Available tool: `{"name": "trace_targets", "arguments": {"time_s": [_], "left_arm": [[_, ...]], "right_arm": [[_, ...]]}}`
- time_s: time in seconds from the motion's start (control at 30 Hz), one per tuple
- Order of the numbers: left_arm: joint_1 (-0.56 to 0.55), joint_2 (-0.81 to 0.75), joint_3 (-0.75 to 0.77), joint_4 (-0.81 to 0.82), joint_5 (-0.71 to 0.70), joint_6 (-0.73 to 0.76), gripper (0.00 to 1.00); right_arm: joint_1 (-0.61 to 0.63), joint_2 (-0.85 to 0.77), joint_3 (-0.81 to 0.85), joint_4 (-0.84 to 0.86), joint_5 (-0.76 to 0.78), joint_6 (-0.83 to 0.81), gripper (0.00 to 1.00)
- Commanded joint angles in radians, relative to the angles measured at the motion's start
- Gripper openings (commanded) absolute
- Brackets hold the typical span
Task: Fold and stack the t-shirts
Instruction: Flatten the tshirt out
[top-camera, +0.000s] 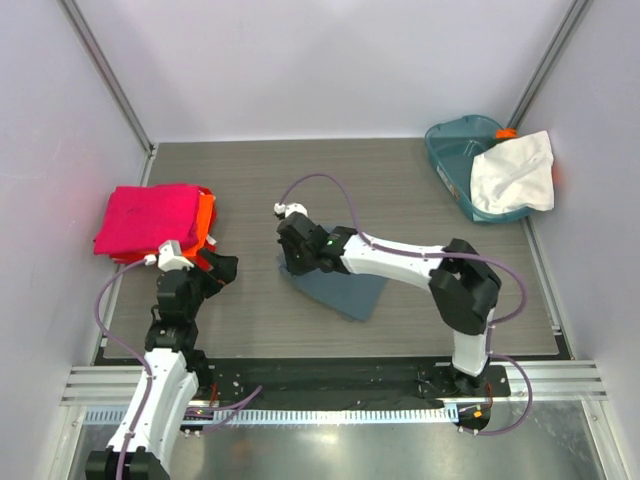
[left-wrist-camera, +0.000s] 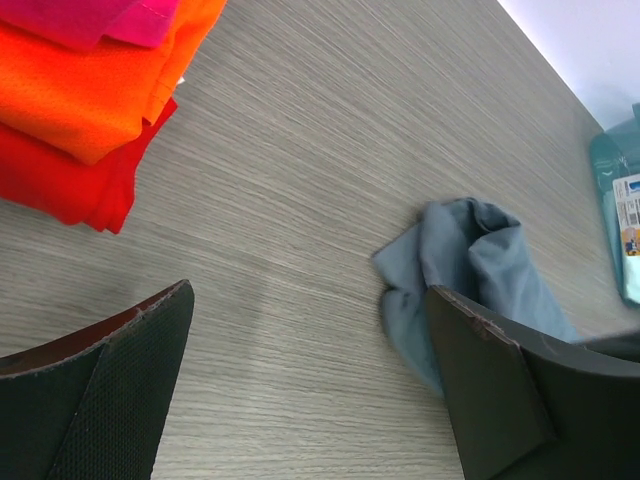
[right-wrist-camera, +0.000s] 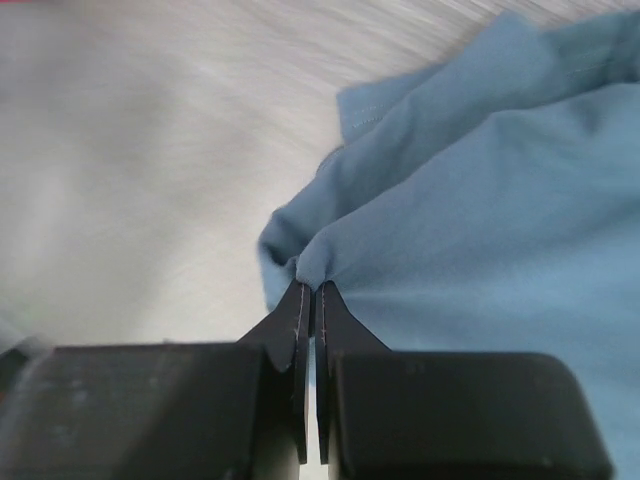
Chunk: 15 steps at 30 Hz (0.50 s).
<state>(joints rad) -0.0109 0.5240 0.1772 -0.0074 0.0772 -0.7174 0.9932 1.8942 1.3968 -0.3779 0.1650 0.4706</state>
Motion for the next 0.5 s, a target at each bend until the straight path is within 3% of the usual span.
{"name": "trace_targets", "arguments": {"time_s": [0.0, 0.1, 0.17, 0.23, 0.33, 0.47], "left_arm": [[0.005, 0.024, 0.025, 0.069, 0.047, 0.021, 0.97], [0.003, 0.048, 0.028, 0.081, 0.073, 0.026, 0.96], [0.005, 0.059, 0.031, 0.093, 0.085, 0.026, 0.95], [0.003, 0.079, 0.033, 0.109, 0.108, 0.027, 0.95], [-0.014, 0.122, 0.038, 0.144, 0.127, 0.024, 0.95], [-0.087, 0.224, 0.085, 0.136, 0.107, 0.027, 0.95]], "right_arm": [[0.007, -0.174, 0.047, 0.048, -0.231, -0.052, 0.01], [-0.007, -0.328, 0.035, 0.045, -0.184, -0.064, 0.01], [-0.034, -0.421, -0.017, 0.042, -0.067, -0.049, 0.01], [-0.128, -0.547, -0.070, 0.036, -0.007, -0.012, 0.01], [-0.321, -0.659, -0.205, 0.037, -0.030, 0.019, 0.01], [-0.455, -0.689, -0.381, 0.037, -0.107, 0.017, 0.01]]}}
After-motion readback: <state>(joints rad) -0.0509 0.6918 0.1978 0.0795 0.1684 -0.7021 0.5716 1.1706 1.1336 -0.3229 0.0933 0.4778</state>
